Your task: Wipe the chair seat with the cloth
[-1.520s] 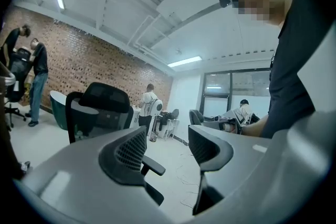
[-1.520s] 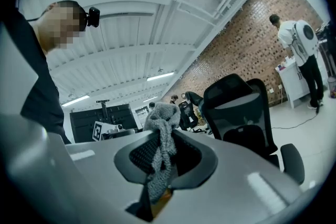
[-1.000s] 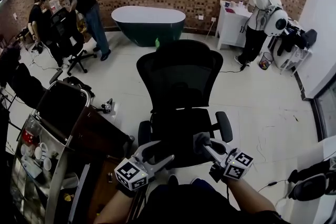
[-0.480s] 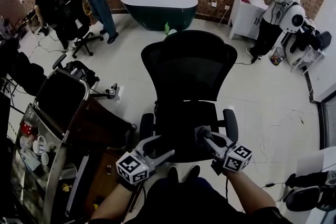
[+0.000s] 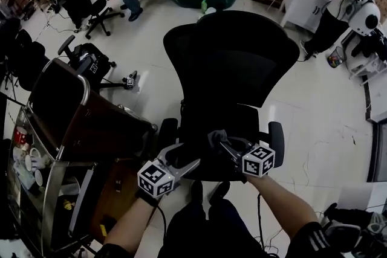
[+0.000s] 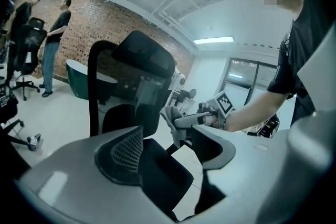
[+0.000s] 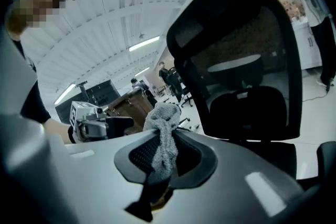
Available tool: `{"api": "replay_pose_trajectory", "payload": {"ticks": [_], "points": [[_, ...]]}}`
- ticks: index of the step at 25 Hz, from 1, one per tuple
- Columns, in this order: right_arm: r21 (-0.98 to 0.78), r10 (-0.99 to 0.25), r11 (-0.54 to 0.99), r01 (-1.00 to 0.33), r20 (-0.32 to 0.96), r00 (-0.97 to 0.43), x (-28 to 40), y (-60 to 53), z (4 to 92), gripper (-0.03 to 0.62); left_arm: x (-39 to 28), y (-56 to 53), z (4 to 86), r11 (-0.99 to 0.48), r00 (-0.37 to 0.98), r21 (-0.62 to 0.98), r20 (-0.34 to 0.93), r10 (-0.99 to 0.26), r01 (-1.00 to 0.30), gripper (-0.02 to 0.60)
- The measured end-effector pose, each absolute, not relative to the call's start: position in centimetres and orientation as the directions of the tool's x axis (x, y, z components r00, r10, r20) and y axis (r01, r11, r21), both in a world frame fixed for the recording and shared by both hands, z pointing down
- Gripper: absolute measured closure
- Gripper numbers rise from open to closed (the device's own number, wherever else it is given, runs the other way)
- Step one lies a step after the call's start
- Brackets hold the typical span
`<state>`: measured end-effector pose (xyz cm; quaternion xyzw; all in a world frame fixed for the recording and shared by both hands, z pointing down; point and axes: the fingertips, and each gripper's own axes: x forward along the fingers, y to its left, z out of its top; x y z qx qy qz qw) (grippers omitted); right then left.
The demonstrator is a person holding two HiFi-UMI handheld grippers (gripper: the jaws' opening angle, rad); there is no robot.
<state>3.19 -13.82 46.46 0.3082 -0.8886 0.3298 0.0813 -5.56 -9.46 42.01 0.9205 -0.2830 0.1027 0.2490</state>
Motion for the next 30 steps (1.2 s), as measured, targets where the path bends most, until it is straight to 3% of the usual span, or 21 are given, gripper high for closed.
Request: {"api": "replay_pose_trajectory", "payload": {"ticks": [6,13,24,30], "points": [[-0.5,-0.35,0.623,-0.602,0.51,-0.786,-0.9,-18.5,58.6,0.543,-5.2,-12.3,48.3,-0.684,0.799,0.417,0.376,-0.469,-0.598,0.262],[-0.387,-0.271,0.673,-0.631,0.664,-0.697,-5.3,-24.0,72.2,0.543,-7.2,-15.5,52.3,-0.645,0.771,0.422,0.334,-0.542,-0.637,0.259],[-0.324,-0.221,0.731,-0.601,0.721,-0.657,-10.6,-29.6,81.2,0.543,-7.5,-18.2,54.8,-0.635,0.755,0.411,0.31,-0.577,-0.654,0.261],[-0.31,-0.194,0.748,-0.586,0.743,-0.641,-9.7,-29.3,83.8,0.543,-6.6,-18.5,56.6,-0.653,0.764,0.397,0.328,-0.556,-0.645,0.261]]}}
